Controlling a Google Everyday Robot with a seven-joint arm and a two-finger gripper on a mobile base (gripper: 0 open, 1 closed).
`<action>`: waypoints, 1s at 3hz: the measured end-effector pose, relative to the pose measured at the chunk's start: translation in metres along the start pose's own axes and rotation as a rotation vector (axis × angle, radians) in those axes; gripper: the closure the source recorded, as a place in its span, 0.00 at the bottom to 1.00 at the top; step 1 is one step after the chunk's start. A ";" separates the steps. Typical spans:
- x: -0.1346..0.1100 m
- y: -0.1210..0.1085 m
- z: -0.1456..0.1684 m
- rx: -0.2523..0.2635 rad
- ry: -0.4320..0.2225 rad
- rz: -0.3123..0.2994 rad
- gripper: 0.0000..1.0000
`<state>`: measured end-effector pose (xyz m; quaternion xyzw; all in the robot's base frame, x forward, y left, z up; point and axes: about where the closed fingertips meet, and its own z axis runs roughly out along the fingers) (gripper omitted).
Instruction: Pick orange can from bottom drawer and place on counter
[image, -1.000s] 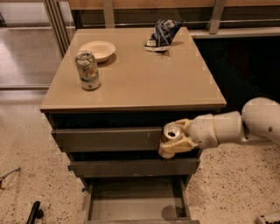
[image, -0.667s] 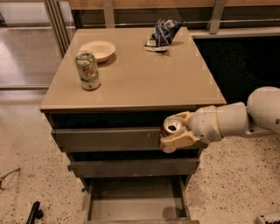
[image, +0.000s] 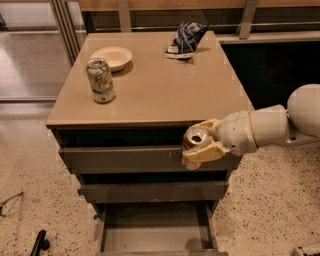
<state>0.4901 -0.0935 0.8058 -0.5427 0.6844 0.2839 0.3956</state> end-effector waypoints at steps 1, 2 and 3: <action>-0.032 -0.003 -0.017 -0.003 0.004 -0.005 1.00; -0.071 -0.024 -0.032 0.021 0.012 -0.028 1.00; -0.110 -0.070 -0.033 0.071 -0.016 -0.072 1.00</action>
Offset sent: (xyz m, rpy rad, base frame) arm 0.0541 0.0055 0.1387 -0.0331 -0.0821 -0.0229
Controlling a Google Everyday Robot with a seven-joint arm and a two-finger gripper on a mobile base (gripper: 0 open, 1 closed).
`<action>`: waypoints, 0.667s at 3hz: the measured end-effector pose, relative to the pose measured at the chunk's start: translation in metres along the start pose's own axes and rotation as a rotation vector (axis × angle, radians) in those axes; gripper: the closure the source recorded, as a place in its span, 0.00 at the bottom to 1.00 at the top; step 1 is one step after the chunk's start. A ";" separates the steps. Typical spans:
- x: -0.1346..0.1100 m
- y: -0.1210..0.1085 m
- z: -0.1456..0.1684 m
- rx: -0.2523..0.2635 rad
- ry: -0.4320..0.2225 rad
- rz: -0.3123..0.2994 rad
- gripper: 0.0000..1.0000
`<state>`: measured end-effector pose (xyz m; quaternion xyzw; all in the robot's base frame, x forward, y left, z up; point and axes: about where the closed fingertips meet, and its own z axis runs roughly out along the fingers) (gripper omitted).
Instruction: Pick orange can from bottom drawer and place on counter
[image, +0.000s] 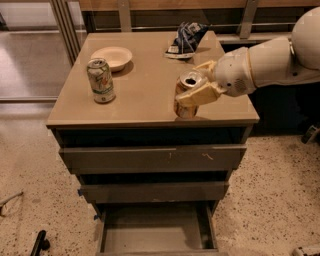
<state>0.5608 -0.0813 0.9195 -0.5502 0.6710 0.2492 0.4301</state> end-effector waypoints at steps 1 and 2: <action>-0.019 -0.014 -0.001 0.018 -0.021 -0.026 1.00; -0.021 -0.017 0.001 0.024 -0.012 -0.034 1.00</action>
Offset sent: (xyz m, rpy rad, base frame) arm 0.0133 0.0052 0.0190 0.0111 -0.0363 0.0007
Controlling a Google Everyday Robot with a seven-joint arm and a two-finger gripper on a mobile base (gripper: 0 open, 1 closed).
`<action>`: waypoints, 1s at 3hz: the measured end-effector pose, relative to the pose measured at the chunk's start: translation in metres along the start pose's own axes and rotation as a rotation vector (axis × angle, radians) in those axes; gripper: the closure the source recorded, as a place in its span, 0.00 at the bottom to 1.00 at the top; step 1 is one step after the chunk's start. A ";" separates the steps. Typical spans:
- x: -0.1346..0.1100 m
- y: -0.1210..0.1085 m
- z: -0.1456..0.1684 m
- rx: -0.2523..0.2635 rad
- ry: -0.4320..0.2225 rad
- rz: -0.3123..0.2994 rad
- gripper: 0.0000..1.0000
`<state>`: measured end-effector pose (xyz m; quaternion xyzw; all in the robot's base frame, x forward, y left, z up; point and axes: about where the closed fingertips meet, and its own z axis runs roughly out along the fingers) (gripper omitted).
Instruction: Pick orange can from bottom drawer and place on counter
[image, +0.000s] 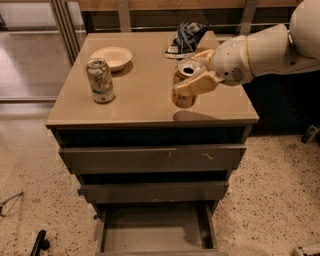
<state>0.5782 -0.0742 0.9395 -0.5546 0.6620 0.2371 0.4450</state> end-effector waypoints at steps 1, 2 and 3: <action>0.012 -0.019 0.010 0.025 0.045 0.056 1.00; 0.029 -0.040 0.018 0.037 0.080 0.155 1.00; 0.045 -0.053 0.024 0.046 0.087 0.248 1.00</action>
Offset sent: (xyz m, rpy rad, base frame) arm 0.0728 -0.0278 -0.0433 -0.0194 0.2448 -0.2243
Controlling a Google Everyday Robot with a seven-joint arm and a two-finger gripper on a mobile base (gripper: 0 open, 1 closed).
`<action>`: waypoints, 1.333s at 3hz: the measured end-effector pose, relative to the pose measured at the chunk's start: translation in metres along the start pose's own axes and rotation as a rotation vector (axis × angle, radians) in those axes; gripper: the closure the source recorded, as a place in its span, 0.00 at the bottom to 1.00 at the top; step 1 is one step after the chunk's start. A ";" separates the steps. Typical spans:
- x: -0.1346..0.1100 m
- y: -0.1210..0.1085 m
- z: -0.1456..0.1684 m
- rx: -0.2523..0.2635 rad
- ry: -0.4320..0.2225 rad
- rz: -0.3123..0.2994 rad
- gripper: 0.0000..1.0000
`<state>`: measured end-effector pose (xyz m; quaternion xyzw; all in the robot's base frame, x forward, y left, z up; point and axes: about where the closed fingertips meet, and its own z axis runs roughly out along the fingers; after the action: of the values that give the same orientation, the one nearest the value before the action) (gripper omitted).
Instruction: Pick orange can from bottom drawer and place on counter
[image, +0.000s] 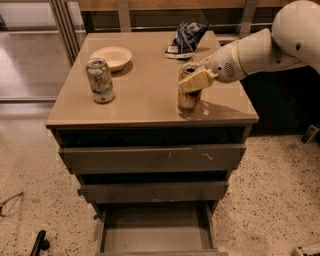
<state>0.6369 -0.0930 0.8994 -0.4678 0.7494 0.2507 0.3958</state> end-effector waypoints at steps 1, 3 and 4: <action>0.009 -0.011 0.006 0.002 -0.011 0.065 1.00; 0.016 -0.017 0.011 0.003 -0.034 0.106 0.81; 0.016 -0.017 0.011 0.003 -0.034 0.106 0.50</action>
Offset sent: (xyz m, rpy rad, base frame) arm 0.0218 -0.0169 -0.0270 0.1114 0.0812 -0.1012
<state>0.6522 -0.1006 0.8800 -0.4226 0.7666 0.2783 0.3953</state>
